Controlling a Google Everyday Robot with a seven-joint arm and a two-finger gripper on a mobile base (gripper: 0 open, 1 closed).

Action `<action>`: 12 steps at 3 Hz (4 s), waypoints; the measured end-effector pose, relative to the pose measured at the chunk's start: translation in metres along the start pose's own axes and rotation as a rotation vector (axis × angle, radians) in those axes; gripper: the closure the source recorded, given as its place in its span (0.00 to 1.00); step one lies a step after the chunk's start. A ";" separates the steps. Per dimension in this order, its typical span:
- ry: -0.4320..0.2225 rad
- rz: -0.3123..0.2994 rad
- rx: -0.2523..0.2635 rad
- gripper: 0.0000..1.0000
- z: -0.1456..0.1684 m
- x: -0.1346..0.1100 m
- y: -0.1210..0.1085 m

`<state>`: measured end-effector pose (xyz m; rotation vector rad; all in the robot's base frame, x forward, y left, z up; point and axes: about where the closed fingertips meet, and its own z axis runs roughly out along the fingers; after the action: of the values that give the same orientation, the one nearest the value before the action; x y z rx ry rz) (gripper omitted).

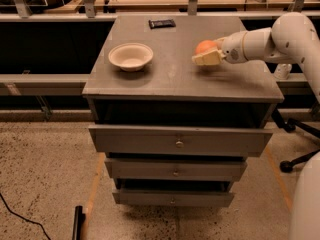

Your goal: Move orange near rxbar blueberry

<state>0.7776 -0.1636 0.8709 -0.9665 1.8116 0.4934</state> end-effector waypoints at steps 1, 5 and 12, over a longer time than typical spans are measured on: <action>-0.087 -0.002 0.062 0.96 0.029 -0.032 -0.013; -0.142 0.059 0.195 1.00 0.057 -0.063 -0.028; -0.136 0.169 0.406 1.00 0.191 -0.108 -0.111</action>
Offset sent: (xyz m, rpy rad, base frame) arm 0.0333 0.0252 0.0177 0.0552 -0.0782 -0.0473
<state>0.9967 -0.0540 0.8951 -0.4940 1.7856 0.2699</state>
